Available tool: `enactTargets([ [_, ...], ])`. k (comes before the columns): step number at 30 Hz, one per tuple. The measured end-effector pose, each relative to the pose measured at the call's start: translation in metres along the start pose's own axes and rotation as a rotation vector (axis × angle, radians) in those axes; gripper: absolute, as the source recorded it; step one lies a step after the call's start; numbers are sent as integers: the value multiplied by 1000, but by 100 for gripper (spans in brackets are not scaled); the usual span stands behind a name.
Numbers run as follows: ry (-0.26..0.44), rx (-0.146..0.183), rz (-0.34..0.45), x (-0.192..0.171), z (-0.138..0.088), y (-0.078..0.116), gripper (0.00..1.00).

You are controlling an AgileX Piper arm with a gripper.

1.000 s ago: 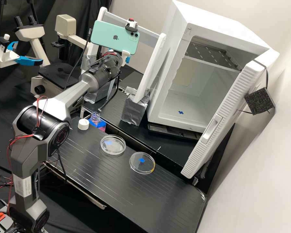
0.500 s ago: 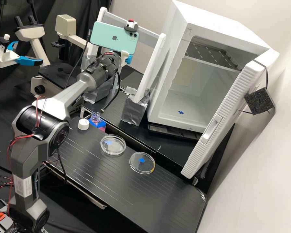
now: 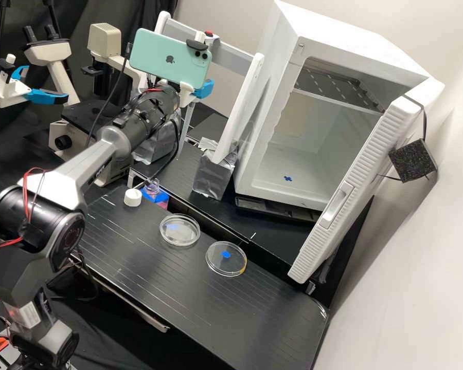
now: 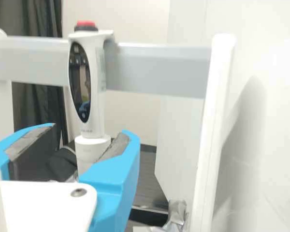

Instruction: Use the pipette

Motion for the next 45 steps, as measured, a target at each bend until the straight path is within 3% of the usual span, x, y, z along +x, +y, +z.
enactTargets([
  [1, 8, -6, 31, -4, 1, -2, 100],
  [5, 12, 26, 48, -29, 4, -8, 100],
  [6, 0, 14, 69, -37, 9, -10, 100],
  [9, -24, 21, 218, -67, 31, -9, 100],
  [12, 85, 54, 306, -83, 28, -4, 100],
  [14, 149, 12, 361, -99, 36, -12, 100],
  [15, 165, 8, 389, -107, 41, -15, 100],
  [19, 201, 48, 474, -132, 58, -23, 100],
  [23, 287, 41, 566, -144, 72, -32, 100],
  [26, 276, 91, 572, -149, 90, -43, 100],
  [30, 288, 114, 581, -149, 99, -49, 100],
  [45, 273, 113, 566, -143, 103, -52, 100],
])
